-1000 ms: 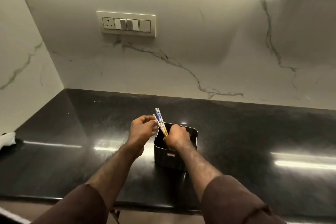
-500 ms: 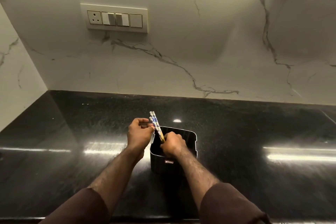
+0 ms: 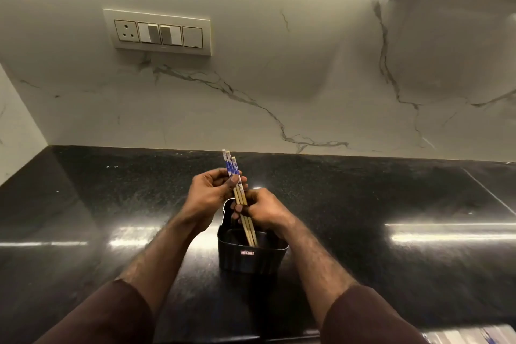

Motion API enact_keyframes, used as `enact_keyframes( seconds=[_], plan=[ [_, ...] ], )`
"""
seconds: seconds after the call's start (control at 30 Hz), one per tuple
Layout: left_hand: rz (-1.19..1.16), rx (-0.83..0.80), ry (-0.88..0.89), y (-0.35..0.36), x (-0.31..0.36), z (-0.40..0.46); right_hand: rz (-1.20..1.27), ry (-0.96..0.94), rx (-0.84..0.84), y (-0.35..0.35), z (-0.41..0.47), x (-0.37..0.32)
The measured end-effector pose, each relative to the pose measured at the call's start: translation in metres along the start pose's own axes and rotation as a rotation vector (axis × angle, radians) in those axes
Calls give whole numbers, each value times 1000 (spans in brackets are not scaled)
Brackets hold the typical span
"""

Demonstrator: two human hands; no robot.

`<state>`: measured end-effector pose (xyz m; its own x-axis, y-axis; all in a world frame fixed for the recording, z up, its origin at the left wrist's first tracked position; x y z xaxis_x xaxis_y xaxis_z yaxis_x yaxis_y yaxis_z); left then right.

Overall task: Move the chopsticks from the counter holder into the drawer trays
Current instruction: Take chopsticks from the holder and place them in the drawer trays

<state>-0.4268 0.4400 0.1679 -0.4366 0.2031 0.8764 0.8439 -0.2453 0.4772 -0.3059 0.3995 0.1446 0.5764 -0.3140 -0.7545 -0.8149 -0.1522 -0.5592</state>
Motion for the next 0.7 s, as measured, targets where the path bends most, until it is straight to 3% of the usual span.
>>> enact_keyframes(
  seconds=[0.17,0.4,0.53,0.7],
  plan=[
    [-65,48,124,15,35,-1,79,-94,26,-26,-24,-15],
    [-159,139,189,33,66,3,133,-3,-59,-36,-55,15],
    [-136,100,165,57,55,-7,346,48,-149,-37,-75,33],
    [-110,31,52,90,17,-25,408,94,-213,-50,-114,62]
  ],
)
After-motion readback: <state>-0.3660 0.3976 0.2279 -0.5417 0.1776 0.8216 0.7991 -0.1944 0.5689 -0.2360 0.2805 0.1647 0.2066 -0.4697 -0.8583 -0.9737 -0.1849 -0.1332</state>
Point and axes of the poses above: each hand's wrist, its own z-axis towards the middle knuckle, its own y-axis out of the palm, x = y × z, the point moved 7 cm from there along z, towards the middle knuckle, and after that the axes turned 11 degrees about -z, right-handed, at the moved point
